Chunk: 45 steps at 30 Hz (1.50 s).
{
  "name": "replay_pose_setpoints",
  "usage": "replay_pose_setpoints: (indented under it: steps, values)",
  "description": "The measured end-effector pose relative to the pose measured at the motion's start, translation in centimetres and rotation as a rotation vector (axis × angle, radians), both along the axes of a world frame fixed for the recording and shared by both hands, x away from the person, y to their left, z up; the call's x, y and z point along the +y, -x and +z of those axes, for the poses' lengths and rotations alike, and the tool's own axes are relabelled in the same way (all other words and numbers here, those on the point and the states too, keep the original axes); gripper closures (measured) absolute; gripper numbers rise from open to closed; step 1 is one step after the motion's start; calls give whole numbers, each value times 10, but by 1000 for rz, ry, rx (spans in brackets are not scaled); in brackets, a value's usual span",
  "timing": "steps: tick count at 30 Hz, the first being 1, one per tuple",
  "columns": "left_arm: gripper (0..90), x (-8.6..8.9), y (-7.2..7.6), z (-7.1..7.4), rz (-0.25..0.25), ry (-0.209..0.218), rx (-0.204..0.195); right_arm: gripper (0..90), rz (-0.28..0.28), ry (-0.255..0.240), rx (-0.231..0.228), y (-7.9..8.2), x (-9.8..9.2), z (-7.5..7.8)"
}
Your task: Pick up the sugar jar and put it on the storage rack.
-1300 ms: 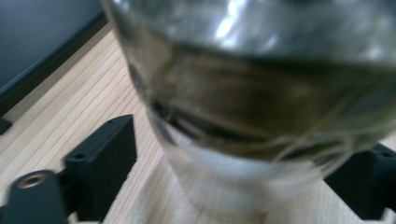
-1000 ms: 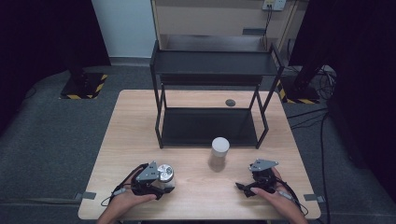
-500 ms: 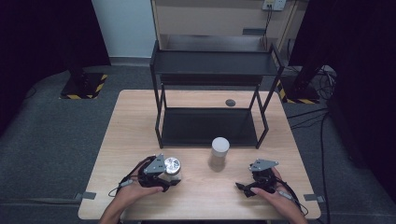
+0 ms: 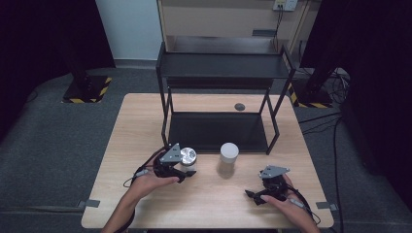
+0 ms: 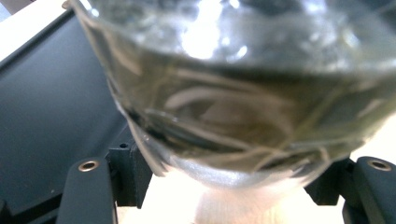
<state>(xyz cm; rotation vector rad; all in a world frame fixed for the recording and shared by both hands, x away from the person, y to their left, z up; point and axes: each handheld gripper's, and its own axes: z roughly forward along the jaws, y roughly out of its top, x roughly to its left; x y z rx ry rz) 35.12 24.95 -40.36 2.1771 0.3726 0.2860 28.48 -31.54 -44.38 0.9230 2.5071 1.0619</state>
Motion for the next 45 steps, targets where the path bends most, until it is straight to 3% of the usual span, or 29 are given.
replay_pose_setpoints:
  steps: [13, 23, 36, 45]
  values:
    - [301, -6, -23, 21, -7, -6, 1, 9, -4, 0, 0, 1, 0, 0]
    - [302, -12, -39, 46, -17, -24, -37, 9, -3, -1, 1, 0, 0, 0]
    - [302, -8, -55, 67, 11, -29, -39, 9, -3, 0, 1, 0, 0, 0]
    - [302, -12, -65, 87, 4, -24, -63, 9, -3, -2, 3, 0, 0, 0]
